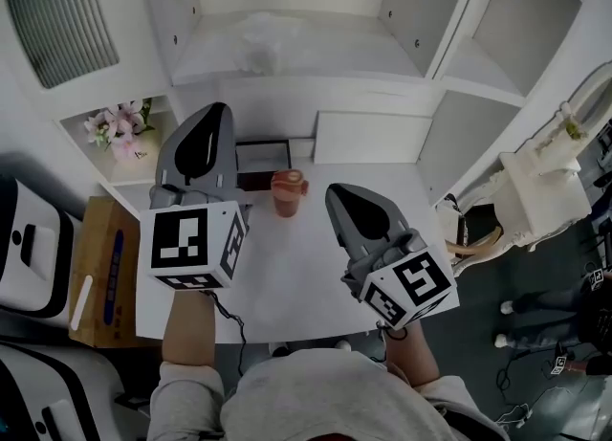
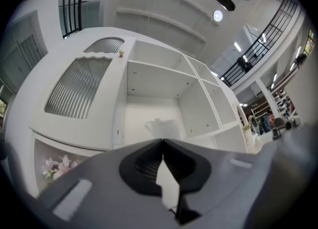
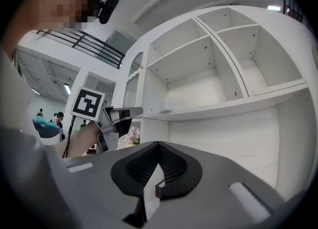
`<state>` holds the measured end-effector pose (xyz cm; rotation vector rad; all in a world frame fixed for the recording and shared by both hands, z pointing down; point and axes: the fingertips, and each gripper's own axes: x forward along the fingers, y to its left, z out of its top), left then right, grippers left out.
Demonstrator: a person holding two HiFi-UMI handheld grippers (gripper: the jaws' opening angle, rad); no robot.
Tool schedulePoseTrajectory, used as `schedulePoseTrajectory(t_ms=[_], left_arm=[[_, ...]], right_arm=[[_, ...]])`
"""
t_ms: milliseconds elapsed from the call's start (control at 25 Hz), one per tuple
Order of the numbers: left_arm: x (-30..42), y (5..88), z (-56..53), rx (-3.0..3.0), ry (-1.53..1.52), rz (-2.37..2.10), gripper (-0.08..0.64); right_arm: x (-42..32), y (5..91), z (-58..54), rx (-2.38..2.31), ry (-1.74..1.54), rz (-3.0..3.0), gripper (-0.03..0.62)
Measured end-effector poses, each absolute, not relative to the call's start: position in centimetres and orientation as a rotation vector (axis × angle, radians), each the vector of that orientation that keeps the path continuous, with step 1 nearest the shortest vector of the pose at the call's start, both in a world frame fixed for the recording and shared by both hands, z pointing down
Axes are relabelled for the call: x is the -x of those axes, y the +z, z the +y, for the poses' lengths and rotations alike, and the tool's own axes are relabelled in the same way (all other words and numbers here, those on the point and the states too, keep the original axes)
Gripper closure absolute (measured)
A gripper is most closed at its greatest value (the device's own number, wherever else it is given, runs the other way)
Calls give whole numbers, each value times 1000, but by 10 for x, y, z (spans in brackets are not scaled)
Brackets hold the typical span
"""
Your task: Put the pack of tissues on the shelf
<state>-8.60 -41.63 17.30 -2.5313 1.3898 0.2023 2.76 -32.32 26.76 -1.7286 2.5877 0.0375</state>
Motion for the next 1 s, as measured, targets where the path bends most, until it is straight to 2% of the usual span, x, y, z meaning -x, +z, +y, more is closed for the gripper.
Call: schedulePoseTrajectory(t_ms=[1000], left_arm=[[109, 269, -312, 2598, 39, 1534, 560]], right_arm=[[21, 295, -302, 1372, -65, 2808, 591]])
